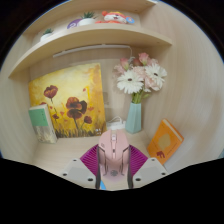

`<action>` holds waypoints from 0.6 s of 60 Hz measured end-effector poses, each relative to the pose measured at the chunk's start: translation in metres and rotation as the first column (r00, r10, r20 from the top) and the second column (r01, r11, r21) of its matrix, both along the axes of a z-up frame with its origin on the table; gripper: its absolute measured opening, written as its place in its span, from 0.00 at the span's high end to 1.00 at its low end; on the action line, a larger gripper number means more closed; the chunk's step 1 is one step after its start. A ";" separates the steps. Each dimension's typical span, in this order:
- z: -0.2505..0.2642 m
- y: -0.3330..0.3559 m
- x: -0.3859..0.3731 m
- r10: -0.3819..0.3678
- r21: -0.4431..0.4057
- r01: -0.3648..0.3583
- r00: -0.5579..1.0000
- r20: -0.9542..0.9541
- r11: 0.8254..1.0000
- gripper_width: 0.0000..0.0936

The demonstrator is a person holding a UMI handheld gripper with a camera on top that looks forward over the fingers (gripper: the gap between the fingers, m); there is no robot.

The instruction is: Arrange mouse

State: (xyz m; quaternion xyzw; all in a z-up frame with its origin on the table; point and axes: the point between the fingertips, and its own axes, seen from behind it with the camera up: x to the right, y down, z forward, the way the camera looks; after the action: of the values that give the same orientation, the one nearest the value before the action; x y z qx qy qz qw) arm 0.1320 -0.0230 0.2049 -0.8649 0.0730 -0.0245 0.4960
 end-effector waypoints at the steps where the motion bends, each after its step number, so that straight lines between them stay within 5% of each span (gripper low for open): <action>1: 0.010 0.001 -0.007 0.008 0.015 -0.008 1.000 0.006 1.000 0.60; 12: 0.038 0.002 -0.099 0.133 0.070 -0.135 0.991 0.030 0.988 0.61; 21: -0.040 -0.021 -0.153 0.195 -0.053 -0.195 0.981 -0.009 0.979 0.60; 36: -0.177 -0.059 -0.165 0.170 -0.256 -0.185 0.982 -0.079 0.949 0.61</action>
State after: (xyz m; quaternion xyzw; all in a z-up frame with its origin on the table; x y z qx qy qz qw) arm -0.0332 -0.0824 0.0278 -0.9262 0.0049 0.0351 0.3753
